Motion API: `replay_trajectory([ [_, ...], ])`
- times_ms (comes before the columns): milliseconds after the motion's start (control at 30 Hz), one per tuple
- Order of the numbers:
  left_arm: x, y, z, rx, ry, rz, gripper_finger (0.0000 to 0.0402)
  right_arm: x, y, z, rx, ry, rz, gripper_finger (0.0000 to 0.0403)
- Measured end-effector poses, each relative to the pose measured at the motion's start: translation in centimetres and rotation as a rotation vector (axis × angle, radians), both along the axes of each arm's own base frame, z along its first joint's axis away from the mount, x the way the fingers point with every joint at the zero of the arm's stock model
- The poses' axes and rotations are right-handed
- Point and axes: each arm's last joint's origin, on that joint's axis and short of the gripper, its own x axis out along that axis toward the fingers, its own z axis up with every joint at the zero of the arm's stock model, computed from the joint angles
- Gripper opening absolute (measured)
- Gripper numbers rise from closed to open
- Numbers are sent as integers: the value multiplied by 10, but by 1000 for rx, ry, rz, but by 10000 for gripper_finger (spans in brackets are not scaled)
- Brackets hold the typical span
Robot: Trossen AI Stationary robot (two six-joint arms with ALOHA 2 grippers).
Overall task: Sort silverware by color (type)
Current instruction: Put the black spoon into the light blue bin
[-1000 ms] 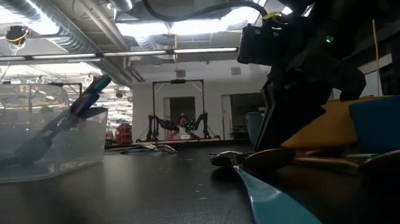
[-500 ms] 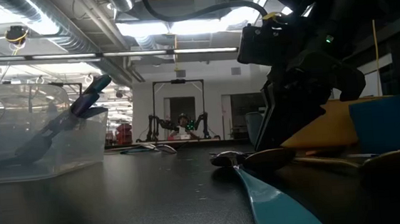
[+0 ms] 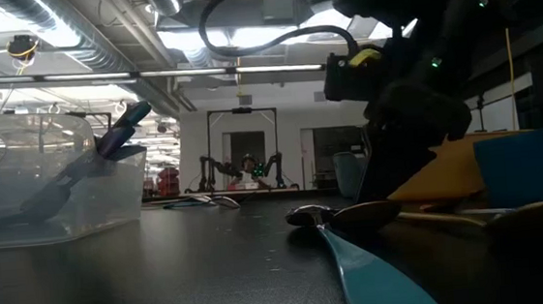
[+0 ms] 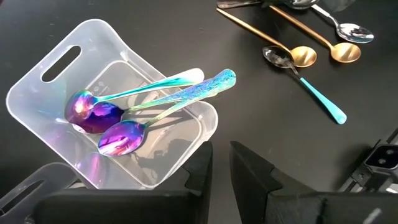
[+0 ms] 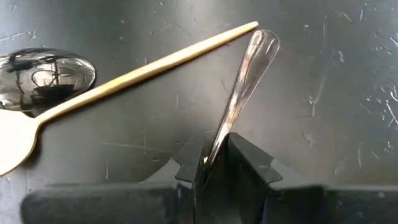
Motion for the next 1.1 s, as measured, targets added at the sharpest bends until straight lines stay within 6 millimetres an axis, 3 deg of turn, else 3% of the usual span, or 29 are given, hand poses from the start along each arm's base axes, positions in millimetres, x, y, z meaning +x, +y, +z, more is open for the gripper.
replay_trajectory([
  [300,0,0,0,-4,-4,0,48,0,0,0,-1,2,0,63],
  [567,0,0,0,-4,-4,-1,48,0,0,0,-10,2,-3,5],
  [1100,2,1,2,68,-79,6,48,0,0,0,-21,1,2,1],
])
